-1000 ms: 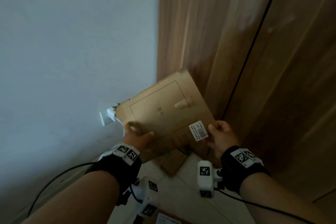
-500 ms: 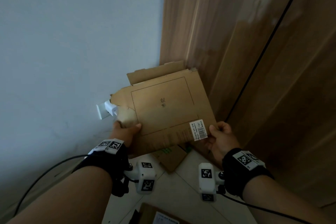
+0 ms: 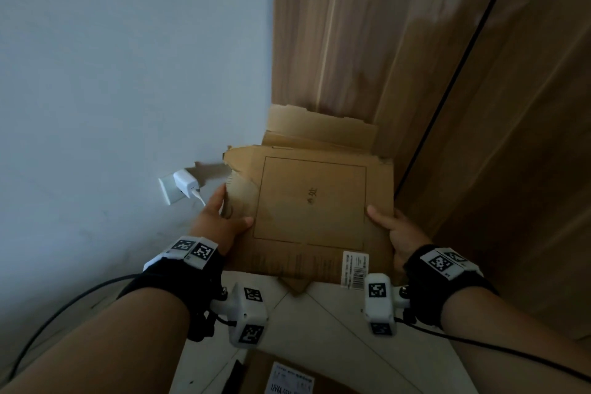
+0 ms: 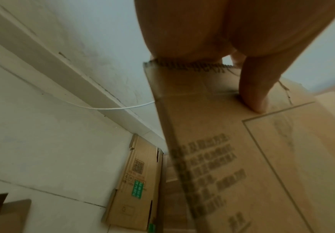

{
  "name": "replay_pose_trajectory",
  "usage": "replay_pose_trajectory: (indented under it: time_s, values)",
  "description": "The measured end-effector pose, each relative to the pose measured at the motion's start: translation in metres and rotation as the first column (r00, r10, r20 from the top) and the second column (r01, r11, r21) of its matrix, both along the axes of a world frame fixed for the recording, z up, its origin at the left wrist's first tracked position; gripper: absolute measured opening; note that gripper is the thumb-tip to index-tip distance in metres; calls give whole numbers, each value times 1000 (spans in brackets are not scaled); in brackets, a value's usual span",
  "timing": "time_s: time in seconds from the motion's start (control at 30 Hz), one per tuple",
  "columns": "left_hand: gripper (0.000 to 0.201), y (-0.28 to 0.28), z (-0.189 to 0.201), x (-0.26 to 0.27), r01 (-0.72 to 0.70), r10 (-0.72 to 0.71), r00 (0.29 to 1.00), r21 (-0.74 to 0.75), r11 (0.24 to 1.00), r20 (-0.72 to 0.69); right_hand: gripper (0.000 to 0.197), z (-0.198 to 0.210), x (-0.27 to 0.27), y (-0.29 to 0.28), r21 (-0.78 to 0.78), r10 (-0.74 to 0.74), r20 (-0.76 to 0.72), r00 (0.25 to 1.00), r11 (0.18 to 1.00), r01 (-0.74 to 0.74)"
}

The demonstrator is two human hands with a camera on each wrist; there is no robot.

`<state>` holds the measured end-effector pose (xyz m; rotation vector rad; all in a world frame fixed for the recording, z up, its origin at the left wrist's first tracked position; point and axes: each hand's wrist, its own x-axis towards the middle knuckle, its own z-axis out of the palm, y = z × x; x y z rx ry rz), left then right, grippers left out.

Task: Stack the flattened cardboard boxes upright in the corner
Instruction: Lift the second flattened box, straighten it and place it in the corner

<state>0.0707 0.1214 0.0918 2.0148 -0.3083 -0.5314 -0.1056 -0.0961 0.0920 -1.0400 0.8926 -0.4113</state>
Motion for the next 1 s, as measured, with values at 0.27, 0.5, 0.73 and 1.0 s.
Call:
replay_pose_trajectory:
  time_s: [0.27, 0.5, 0.73, 1.0]
  values:
    - [109, -15, -15, -18, -151, 156, 987, 131, 980, -32, 43, 4, 8, 3, -3, -128, 128, 984, 992, 129]
    - [76, -42, -11, -46, -189, 120, 869, -96, 977, -480, 25, -4, 26, 17, 66, -145, 120, 982, 988, 137]
    - [33, -52, -10, -52, -220, 26, 854, -317, 923, -519, 13, -10, 33, 28, 135, -85, 216, 973, 989, 57]
    - [24, -50, -13, -42, -130, -4, 922, -321, 938, -386, 56, -5, 25, 12, 198, -199, 181, 963, 967, 162]
